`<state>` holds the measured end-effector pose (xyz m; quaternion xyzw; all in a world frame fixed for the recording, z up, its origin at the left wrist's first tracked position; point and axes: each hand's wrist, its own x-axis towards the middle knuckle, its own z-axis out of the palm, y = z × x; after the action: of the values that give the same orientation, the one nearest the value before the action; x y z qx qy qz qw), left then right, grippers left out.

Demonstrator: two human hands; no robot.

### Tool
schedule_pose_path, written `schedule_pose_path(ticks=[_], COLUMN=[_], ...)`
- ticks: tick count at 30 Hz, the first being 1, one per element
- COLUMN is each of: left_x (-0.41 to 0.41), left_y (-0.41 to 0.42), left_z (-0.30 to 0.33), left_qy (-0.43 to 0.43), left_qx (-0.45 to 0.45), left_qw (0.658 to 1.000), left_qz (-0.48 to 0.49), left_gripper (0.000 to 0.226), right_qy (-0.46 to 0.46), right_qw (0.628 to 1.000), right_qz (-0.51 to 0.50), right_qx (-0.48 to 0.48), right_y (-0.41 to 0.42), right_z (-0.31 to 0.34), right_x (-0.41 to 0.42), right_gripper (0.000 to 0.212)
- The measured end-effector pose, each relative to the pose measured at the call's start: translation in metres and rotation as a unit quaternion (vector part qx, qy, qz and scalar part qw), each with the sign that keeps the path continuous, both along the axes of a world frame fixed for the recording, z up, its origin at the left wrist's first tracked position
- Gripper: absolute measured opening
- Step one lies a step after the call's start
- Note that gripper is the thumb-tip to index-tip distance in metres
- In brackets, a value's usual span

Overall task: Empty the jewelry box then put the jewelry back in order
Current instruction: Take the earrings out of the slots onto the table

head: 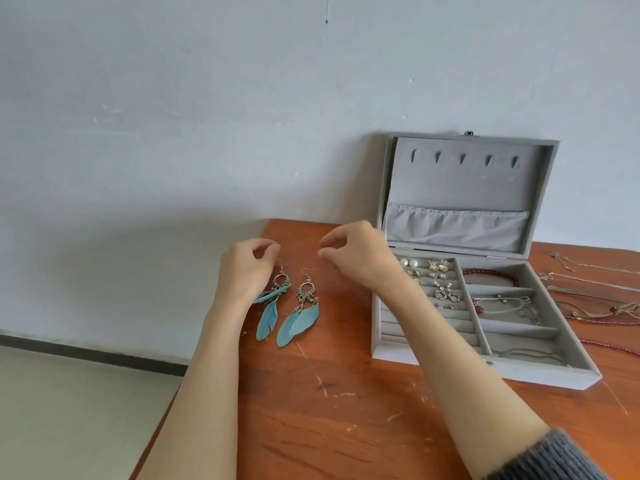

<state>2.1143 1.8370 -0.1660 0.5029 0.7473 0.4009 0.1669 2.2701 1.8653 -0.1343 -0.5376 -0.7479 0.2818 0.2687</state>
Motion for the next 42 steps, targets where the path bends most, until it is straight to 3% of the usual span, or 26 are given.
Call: schedule_pose_path(ticks=[3,6,12,20,32,37,40,42], left_x=[0.010,0.030,0.092,0.137,0.130,0.104,0.071,0.057], left_y=[0.000,-0.004,0.004,0.029,0.022,0.004,-0.006,-0.008], left_z=[0.010,0.022,0.041,0.018,0.011,0.039,0.039,0.027], left_qy=[0.002,0.000,0.124,0.308,0.293,0.163,0.137,0.154], left_qx=[0.111,0.173,0.122,0.008,0.065,0.144,0.106,0.038], left_qw=[0.994,0.982,0.955,0.920,0.920,0.951,0.968,0.975], left_qz=[-0.003,-0.081,-0.241,-0.240,-0.254,-0.222,-0.181,-0.157], left_gripper=[0.025,0.021,0.017,0.025,0.020,0.015,0.012,0.010], right_qy=[0.044,0.078,-0.028,-0.132,-0.166,-0.112,-0.054,-0.070], right_qw=[0.998,0.996,0.997,0.986,0.982,0.989,0.992,0.988], right_qz=[0.026,-0.018,-0.075,-0.101,-0.082,-0.064,-0.020,0.005], right_qx=[-0.040,-0.034,-0.018,0.003,0.043,0.067,0.110,0.139], right_y=[-0.002,-0.003,0.002,0.015,0.012,0.005,-0.004,-0.010], right_z=[0.025,0.037,0.016,-0.009,-0.012,0.013,0.021,0.011], right_x=[0.030,0.068,0.113,0.112,0.106,0.104,0.087,0.064], right_gripper=[0.013,0.010,0.011,0.018,0.014,0.016,0.013,0.013])
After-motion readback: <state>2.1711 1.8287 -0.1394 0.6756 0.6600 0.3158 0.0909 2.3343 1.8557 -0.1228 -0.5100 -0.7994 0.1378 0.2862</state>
